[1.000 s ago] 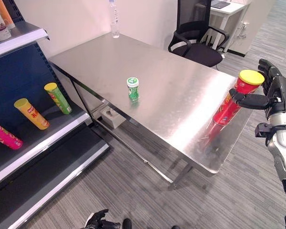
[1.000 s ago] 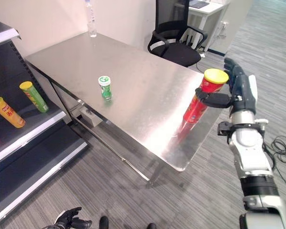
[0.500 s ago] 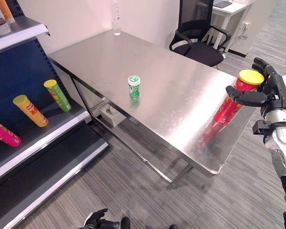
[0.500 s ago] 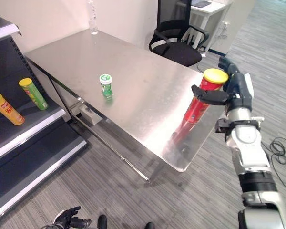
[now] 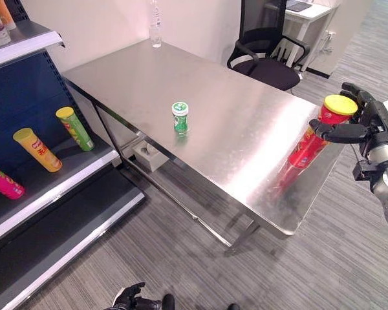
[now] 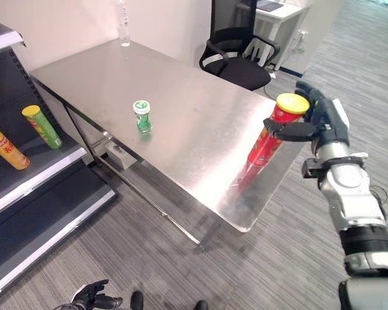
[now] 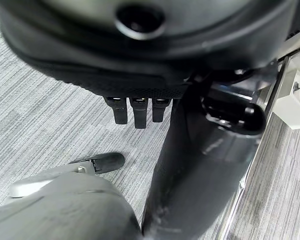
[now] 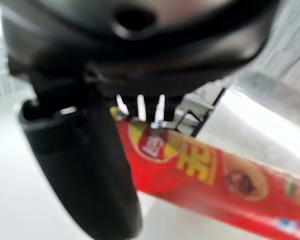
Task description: Put the goods on the table back onto the shelves and tidy them up.
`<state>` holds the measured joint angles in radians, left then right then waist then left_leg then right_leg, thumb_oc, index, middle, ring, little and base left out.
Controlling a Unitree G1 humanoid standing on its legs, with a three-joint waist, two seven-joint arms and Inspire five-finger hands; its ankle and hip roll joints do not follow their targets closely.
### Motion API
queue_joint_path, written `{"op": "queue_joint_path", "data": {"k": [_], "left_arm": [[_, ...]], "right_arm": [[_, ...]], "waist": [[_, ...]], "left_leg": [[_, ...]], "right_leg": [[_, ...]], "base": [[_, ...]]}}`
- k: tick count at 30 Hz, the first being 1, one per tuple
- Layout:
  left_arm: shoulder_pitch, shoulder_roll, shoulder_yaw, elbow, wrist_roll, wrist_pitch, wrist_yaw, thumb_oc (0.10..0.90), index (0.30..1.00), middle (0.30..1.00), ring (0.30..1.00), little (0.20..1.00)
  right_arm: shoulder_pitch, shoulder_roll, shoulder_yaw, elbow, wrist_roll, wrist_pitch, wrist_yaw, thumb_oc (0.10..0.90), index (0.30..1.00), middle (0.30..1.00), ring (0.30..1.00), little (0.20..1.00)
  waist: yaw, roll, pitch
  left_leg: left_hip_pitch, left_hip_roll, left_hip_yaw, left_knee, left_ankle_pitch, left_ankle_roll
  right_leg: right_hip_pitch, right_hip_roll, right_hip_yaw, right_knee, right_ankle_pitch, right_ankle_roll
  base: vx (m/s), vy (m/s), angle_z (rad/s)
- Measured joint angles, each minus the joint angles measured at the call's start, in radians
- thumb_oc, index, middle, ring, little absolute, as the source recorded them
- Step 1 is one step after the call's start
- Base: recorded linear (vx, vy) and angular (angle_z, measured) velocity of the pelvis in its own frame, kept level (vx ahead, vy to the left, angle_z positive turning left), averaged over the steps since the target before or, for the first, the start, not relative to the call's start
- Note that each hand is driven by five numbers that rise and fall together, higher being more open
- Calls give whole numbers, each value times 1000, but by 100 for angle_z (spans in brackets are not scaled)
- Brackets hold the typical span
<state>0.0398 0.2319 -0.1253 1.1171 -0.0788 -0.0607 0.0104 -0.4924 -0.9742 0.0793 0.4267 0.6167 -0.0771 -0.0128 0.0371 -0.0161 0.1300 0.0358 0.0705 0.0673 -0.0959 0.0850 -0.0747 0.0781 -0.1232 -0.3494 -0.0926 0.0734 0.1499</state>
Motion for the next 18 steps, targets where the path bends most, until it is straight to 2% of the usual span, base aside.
{"op": "queue_joint_path", "data": {"k": [13, 18], "left_arm": [[-6, 7, -23, 0, 0, 0, -1, 800, 900, 900, 900, 900], [-5, 10, -26, 0, -1, -1, -3, 800, 900, 900, 900, 900]], "right_arm": [[-15, -41, 22, 0, 22, 1, 32, 800, 900, 900, 900, 900], [-44, -63, 70, 10, 31, 3, 35, 800, 900, 900, 900, 900]], "waist": [[-1, -3, 0], [0, -6, 1]], "left_leg": [[0, 1, 3, 0, 0, 0], [0, 1, 2, 0, 0, 0]], "right_leg": [[-1, 0, 2, 0, 0, 0], [-1, 0, 3, 0, 0, -1]], "base": [[0, 0, 0], [0, 0, 0]]}}
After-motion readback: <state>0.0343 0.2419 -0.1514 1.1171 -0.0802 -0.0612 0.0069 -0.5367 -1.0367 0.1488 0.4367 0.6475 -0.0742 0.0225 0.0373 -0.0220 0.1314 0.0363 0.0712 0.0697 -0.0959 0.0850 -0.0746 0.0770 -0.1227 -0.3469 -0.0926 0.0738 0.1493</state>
